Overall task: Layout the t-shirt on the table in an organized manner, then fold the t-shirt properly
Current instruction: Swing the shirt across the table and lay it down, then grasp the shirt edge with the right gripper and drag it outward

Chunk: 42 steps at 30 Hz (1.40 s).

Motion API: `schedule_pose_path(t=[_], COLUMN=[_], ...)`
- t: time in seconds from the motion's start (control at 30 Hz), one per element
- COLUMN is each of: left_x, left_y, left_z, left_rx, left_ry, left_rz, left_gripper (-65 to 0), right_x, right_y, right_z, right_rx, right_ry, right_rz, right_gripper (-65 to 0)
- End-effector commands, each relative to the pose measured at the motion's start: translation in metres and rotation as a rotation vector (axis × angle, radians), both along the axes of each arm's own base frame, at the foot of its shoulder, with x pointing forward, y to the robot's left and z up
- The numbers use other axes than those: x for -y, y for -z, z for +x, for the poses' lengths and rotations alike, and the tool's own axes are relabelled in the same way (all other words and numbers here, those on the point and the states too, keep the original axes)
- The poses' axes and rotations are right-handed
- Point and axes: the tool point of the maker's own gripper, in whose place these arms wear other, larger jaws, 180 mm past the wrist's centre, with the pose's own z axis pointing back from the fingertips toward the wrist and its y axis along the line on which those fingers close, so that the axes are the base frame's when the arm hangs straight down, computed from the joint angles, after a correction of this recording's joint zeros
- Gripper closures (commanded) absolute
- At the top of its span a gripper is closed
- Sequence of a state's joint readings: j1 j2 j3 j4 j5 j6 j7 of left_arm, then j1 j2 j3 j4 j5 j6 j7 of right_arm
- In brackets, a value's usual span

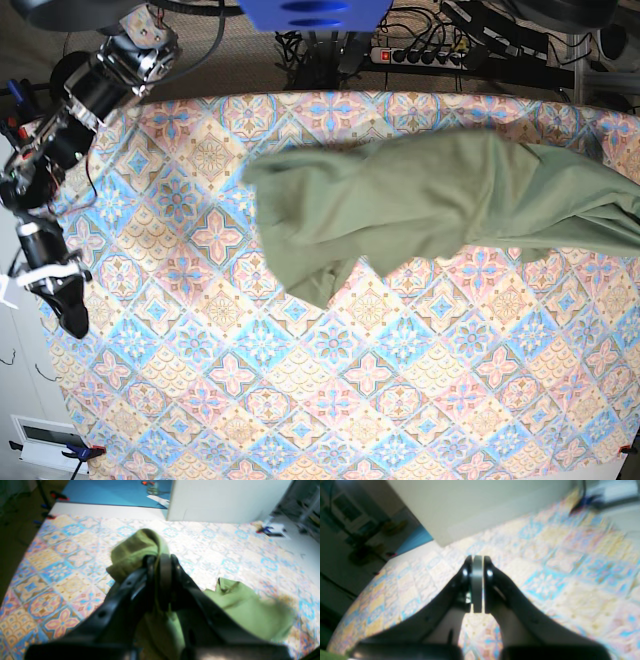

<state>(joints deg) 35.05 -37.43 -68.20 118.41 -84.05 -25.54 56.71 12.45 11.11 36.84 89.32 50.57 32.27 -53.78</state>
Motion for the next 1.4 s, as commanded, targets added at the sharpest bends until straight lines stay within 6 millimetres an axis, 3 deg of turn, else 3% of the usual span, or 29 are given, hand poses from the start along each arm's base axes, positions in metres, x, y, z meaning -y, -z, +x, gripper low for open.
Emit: schedule_pose_path(t=[0.0, 0.1, 0.2, 0.37, 0.5, 0.67, 0.77, 0.93, 1.07, 1.27, 1.37], left_x=[0.002, 0.004, -0.008, -0.042, -0.056, -0.053, -0.05, -0.041, -0.039, -0.036, -0.036], left_y=[-0.015, -0.006, 0.009, 0.059, 0.09, 0.122, 0.138, 0.155, 0.164, 0.182, 0.182], left_z=[0.006, 0.028, 0.051, 0.083, 0.1, 0.119, 0.125, 0.126, 0.124, 0.119, 0.119], left_rx=[0.045, 0.066, 0.061, -0.048, -0.127, -0.207, -0.254, -0.278, -0.3, -0.342, -0.344], left_ry=[0.025, 0.057, 0.042, -0.08, -0.132, -0.147, -0.147, -0.143, -0.153, -0.171, -0.171], left_rz=[0.01, -0.083, -0.206, -0.26, -0.246, -0.235, -0.227, -0.254, -0.243, -0.224, -0.223], left_gripper=[0.0, 0.0, 0.0, 0.0, 0.0, -1.0, -11.5, -25.2, -26.2, -26.5, -26.5], right_x=[0.001, -0.011, -0.031, -0.098, -0.153, -0.188, -0.2, -0.223, -0.233, -0.277, -0.289], right_y=[-0.032, -0.036, -0.028, 0.023, 0.066, 0.108, 0.128, 0.14, 0.138, 0.119, 0.123], right_z=[0.013, 0.03, 0.035, 0.024, 0.002, -0.025, -0.036, -0.05, -0.054, -0.07, -0.078], right_rx=[0.1, 0.107, 0.074, -0.065, -0.179, -0.296, -0.352, -0.398, -0.392, -0.312, -0.318], right_ry=[-0.01, -0.048, -0.109, -0.297, -0.458, -0.566, -0.613, -0.703, -0.735, -0.866, -0.912], right_rz=[-0.001, 0.027, 0.011, -0.033, -0.056, -0.138, -0.214, -0.251, -0.266, -0.325, -0.333], right_gripper=[-0.4, -0.4, -0.6, -1.0, -6.8, -14.8, -17.0, -17.2, -17.5, -24.5, -26.1])
